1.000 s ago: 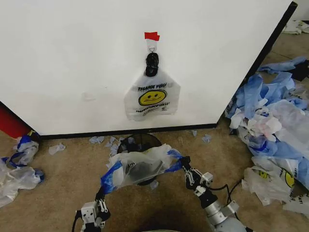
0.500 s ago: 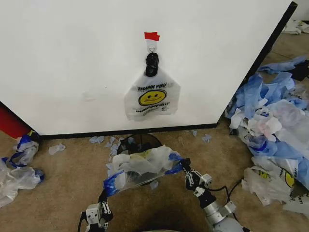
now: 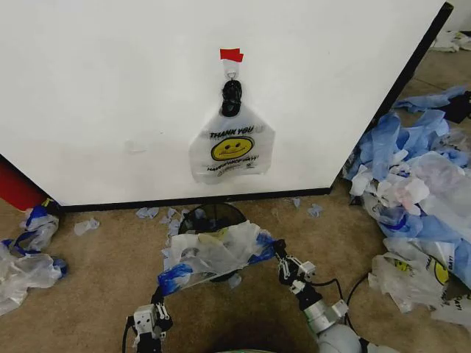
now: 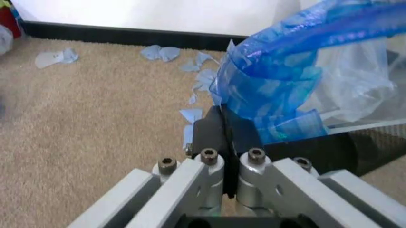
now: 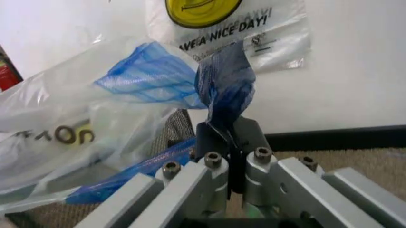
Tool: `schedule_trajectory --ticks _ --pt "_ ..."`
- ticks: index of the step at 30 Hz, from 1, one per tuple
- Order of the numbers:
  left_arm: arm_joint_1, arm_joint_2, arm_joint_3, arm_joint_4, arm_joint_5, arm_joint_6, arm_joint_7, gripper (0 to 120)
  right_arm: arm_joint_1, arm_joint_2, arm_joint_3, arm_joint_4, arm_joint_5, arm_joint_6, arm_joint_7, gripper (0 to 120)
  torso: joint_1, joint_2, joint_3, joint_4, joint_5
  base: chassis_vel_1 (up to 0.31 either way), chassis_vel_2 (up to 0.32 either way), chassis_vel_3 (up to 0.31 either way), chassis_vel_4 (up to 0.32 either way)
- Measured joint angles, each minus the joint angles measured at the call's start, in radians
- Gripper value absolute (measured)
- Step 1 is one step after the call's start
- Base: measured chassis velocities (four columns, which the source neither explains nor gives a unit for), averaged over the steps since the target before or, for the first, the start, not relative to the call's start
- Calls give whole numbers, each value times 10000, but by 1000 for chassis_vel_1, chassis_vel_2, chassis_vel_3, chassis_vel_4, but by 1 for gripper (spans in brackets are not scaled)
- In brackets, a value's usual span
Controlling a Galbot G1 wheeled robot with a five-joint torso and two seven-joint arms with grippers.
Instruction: Pick up the garbage bag from the wall and place it over the trash bin.
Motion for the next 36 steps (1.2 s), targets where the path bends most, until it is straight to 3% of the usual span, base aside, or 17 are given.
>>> schedule_trajectory --ticks 17,36 --pt "-584 187 80 467 -598 178 -144 0 347 523 -211 -913 -172 -111 102 0 0 0 0 0 1 0 0 0 0" --pt "-687 504 -84 339 -716 278 -273 0 502 372 -84 -1112 -164 -17 73 0 0 0 0 0 1 0 0 0 0"
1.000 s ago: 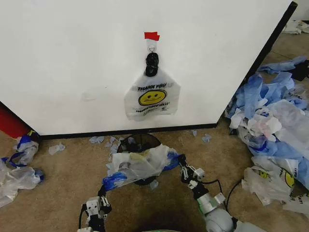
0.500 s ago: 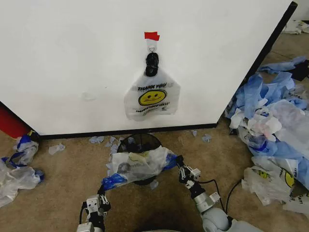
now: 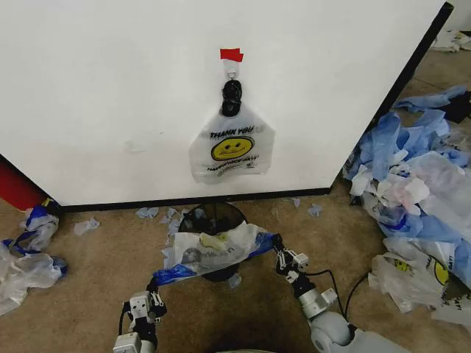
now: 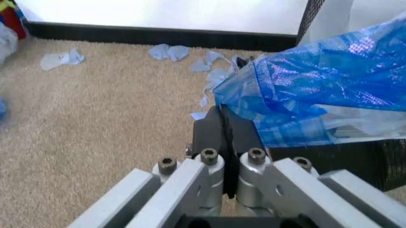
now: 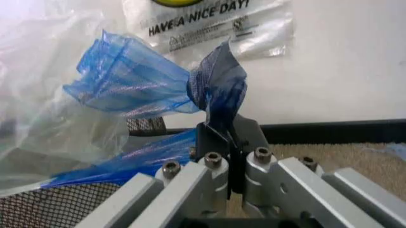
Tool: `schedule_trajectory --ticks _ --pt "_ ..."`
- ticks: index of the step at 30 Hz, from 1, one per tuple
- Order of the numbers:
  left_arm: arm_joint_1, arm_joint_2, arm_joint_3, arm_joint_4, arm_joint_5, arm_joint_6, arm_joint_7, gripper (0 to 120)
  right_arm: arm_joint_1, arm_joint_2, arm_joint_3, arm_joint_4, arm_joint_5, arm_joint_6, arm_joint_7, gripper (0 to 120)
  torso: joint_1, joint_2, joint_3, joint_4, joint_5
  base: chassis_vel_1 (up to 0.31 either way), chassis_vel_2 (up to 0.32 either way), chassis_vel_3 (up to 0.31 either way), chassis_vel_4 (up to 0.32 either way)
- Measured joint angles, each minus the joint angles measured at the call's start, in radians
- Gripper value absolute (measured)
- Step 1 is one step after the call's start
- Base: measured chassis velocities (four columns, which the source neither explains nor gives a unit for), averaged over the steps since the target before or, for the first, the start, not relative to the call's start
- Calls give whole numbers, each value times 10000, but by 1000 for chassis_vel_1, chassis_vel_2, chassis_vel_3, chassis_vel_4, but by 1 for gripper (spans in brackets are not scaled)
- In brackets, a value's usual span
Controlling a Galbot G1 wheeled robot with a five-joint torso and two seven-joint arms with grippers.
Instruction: Pick up the garbage bag from the wall and place it over the trash bin.
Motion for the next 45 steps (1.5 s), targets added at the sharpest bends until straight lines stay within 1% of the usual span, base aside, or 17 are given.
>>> schedule_trajectory --ticks 22,35,45 --pt "696 -29 -81 -888 773 -34 57 0 -435 -294 219 1070 -362 10 -37 0 0 0 -2 1 1 0 0 0 0" --pt "921 -266 -72 -1055 1247 -156 92 0 -793 -293 497 1220 -354 96 -38 0 0 0 -1 1 1 0 0 0 0" --pt "940 -296 -144 -1056 1270 -113 -49 0 -899 -280 647 1176 -252 121 -11 0 0 0 0 0 0 0 0 0 0"
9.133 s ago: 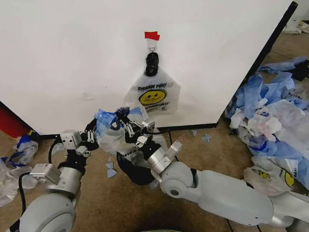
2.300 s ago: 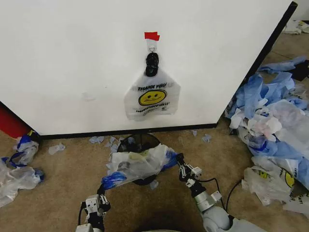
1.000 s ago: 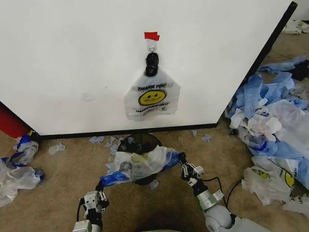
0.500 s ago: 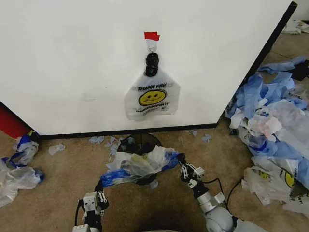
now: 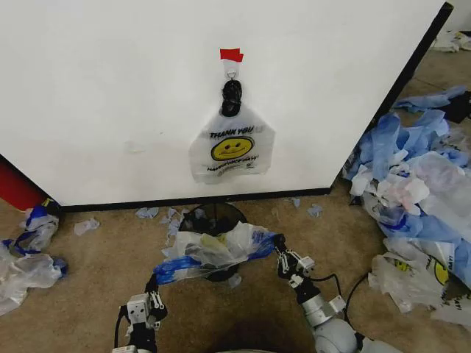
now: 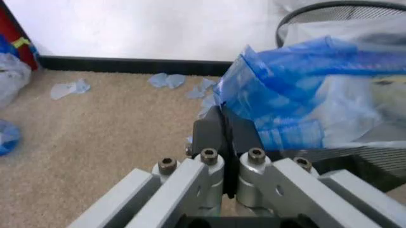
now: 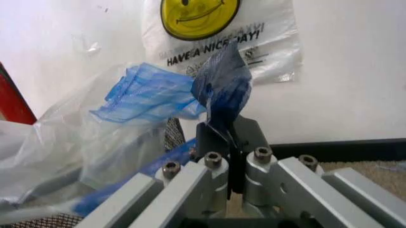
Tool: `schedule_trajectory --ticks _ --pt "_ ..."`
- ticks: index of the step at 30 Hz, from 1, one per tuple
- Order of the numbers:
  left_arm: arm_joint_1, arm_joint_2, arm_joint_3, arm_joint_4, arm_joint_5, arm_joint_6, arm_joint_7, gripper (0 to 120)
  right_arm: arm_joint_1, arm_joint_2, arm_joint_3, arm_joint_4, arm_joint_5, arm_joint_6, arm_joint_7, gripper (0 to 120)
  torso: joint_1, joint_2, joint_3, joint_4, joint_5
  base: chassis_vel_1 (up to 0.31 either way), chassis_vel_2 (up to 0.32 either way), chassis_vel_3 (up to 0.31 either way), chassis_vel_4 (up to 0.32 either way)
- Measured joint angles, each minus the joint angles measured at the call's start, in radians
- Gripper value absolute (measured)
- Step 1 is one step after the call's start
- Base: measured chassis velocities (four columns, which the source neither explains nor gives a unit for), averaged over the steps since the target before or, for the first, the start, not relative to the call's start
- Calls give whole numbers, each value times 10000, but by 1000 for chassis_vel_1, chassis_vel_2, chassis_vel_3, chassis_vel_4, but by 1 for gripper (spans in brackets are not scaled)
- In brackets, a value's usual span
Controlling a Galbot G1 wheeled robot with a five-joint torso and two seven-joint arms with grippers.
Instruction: Pick up the garbage bag from the wall and place it over the trash bin.
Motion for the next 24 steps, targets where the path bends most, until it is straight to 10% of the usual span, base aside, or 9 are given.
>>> schedule_trajectory --ticks 17,24 --pt "-17 -89 116 263 91 42 -121 51 -112 35 41 -164 -134 -41 -1 0 0 0 0 0 0 0 0 0 0" --pt "142 -127 142 206 249 41 -133 79 -254 -43 94 -95 -175 -106 -47 20 0 0 0 0 0 0 0 0 0"
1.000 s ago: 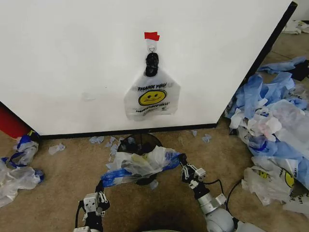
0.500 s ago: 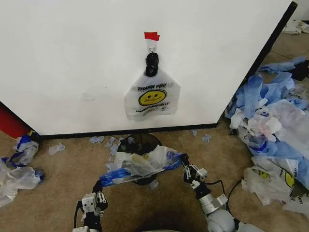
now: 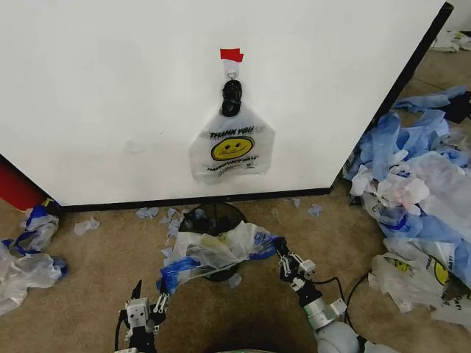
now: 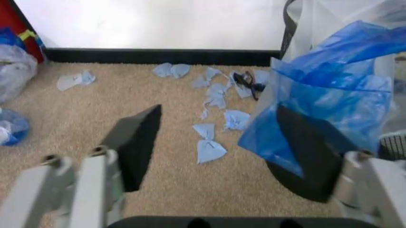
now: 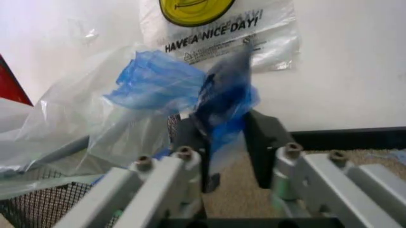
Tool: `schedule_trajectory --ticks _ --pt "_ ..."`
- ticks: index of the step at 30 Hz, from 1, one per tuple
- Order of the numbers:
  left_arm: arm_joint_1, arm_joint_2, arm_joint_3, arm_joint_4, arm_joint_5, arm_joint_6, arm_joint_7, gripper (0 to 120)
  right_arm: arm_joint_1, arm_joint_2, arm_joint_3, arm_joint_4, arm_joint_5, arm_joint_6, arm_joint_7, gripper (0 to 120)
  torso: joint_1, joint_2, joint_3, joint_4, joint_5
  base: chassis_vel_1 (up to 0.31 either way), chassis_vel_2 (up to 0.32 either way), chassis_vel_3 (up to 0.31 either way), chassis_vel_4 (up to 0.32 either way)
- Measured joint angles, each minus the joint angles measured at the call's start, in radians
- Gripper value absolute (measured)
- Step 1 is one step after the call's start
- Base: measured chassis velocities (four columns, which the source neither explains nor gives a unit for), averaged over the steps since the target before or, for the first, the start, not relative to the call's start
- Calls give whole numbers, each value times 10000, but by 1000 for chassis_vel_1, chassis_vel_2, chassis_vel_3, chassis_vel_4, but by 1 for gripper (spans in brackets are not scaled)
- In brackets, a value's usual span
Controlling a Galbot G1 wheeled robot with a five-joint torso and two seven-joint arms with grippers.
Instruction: Pick up the garbage bag from the wall and place it over the trash bin.
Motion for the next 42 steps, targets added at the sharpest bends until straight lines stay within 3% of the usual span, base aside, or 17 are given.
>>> schedule_trajectory --ticks 3,5,6,11,13,20,22,26,29,42 --pt "22 -44 15 27 68 -4 -18 93 -102 -65 28 34 -38 -40 -18 34 0 0 0 0 -1 0 0 0 0" --pt "25 -44 16 29 76 -5 -20 94 -115 -71 35 34 -47 -41 -20 34 0 0 0 -1 0 0 0 0 0" --pt "41 -45 17 31 97 -6 -24 98 -153 -84 56 34 -67 -42 -21 40 0 0 0 -1 -1 0 0 0 0" --pt "186 -87 15 1 262 -42 -46 100 -360 -105 139 119 -164 -11 -25 62 0 0 0 1 0 0 0 0 0" --pt "212 -88 1 -31 284 -49 -52 100 -410 -120 158 161 -183 6 -26 66 0 0 0 1 1 0 0 0 0" --pt "328 -76 -95 -356 397 -54 -69 100 -1137 -612 376 1220 -111 189 -76 93 0 0 0 -1 -2 0 0 0 0" --pt "328 -71 -101 -376 400 -54 -69 100 -1242 -670 374 1449 -29 192 -79 94 0 0 0 -2 0 0 0 0 0" --pt "306 -51 -123 -377 405 -45 -72 100 -1530 -767 128 2157 190 114 -109 81 0 0 -1 -1 -1 0 0 0 0" --pt "301 -43 -130 -377 405 -43 -75 100 -1548 -789 13 2269 235 67 -109 81 0 0 -1 -1 -1 0 0 0 0" --pt "128 -9 -168 -237 320 -24 -159 100 -244 -586 -2703 2613 681 -908 1192 72 0 0 0 1 -3 0 0 0 0"
